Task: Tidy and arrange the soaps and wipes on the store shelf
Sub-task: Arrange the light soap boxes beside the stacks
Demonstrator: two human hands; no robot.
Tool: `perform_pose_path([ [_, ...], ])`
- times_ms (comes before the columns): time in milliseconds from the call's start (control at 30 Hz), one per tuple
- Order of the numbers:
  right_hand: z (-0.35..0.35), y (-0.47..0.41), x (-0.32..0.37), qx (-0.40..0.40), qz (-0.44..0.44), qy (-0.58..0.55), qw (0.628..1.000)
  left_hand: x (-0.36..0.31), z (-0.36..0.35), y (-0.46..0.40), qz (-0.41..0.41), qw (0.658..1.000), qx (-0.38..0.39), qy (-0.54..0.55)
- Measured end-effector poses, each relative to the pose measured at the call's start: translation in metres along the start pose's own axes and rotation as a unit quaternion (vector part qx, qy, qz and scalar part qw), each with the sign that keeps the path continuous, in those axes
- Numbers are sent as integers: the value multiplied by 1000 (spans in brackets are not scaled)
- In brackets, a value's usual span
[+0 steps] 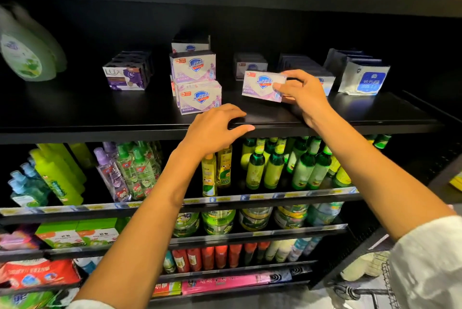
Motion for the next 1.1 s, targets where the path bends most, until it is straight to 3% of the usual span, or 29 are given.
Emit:
perform_pose_path([
  [233,2,26,4,55,10,-68,996,-2,6,-3,18,992,-25,124],
  [400,3,28,6,67,11,-84,994,-10,13,-8,5,963,-89,256],
  [567,3,30,7,73,10,-94,993,-30,17,-28,-45,924,-59,375],
  [733,3,30,4,97,13,-92,991,-26,13,-35,-39,908,-88,407],
  [1100,-3,28,4,189,70,6,980,-14,12,-36,7,888,-71,454],
])
Point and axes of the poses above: each hand's wrist, its own y-axis away from the middle knuckle, its own z-axis out of the back of the hand, x = y × z, the point moved 4 cm from there along -y, towards the middle knuckle, and after that the axes turned 11 degrees about x, right-handed, at the moved point
